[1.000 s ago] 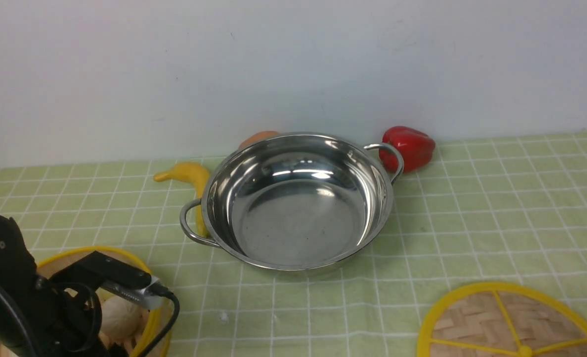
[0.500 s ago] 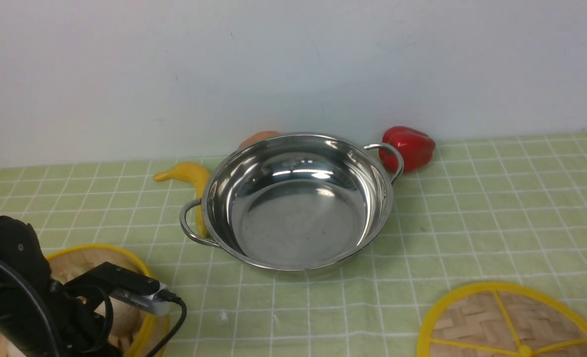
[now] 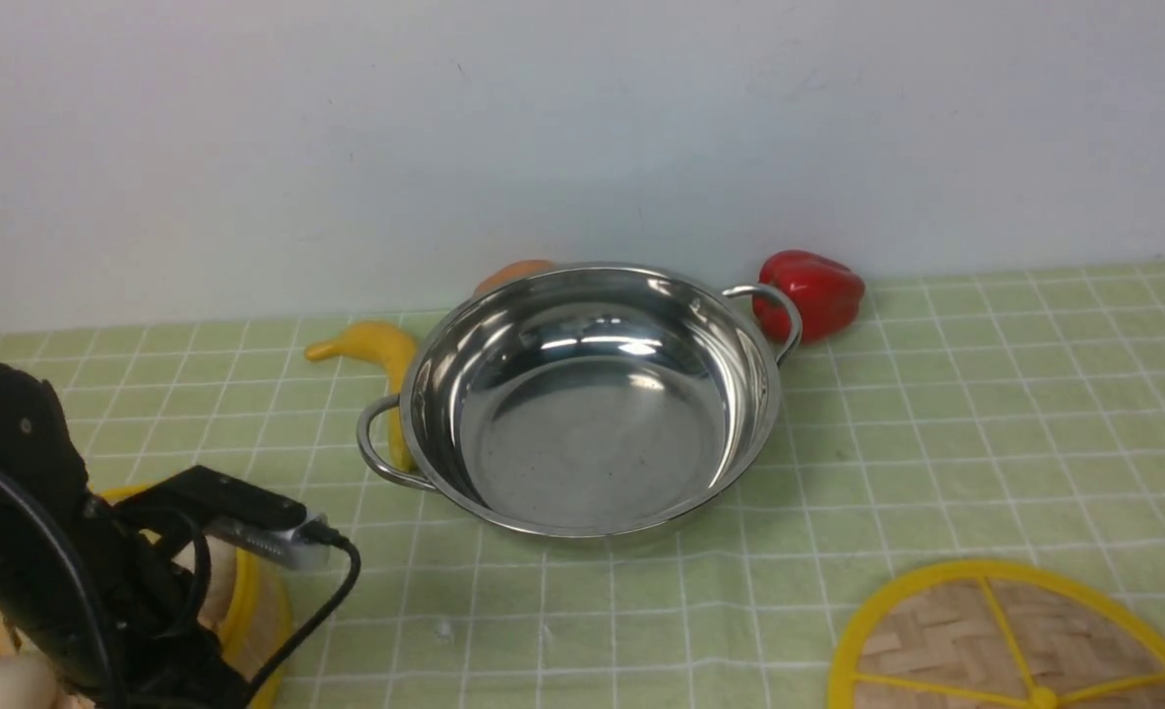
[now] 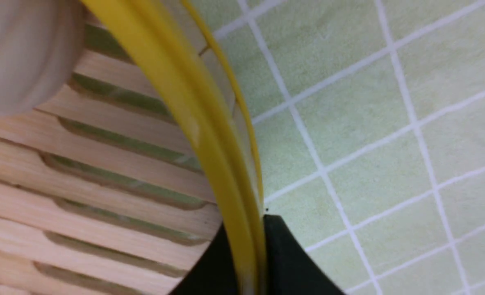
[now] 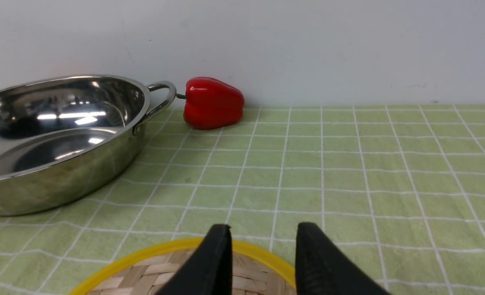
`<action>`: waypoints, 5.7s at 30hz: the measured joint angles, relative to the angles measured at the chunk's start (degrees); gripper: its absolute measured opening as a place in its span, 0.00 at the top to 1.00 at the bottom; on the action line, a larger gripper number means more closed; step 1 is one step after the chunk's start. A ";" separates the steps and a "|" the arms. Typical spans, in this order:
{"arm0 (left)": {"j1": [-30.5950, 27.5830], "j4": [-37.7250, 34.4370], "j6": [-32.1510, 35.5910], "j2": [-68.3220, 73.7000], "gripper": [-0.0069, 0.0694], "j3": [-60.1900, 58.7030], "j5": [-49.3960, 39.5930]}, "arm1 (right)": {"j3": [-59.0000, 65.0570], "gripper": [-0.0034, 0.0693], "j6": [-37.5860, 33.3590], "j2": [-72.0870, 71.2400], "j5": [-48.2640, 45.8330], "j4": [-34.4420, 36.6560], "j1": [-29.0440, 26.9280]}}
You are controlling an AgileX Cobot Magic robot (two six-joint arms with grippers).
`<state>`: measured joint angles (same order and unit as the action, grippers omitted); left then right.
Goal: Place the steamer in the pot on the green tablecloth, and put the lid on the steamer.
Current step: 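Grasp the rim of the steamer basket holding the buns with the left gripper, then place the bamboo steamer basket with dumplings into the steel pot with the left gripper, then move the gripper down to the bamboo steamer lid and grasp its center knob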
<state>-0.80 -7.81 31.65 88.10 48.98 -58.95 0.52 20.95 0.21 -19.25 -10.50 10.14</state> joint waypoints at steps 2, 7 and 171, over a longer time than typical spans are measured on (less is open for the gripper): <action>0.00 0.20 -0.92 -0.52 0.87 3.52 -3.03 | 0.00 0.62 0.00 0.00 0.00 0.00 0.00; 0.00 2.23 -1.09 -1.07 0.87 14.11 -9.84 | 0.00 0.62 0.00 0.00 0.00 0.00 0.00; -12.08 6.99 -24.53 -87.94 0.81 -49.42 39.54 | 0.00 0.62 0.00 0.00 0.06 0.00 0.00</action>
<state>-12.89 -0.82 7.11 0.16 -0.43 -19.41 0.52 20.95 0.21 -19.19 -10.50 10.14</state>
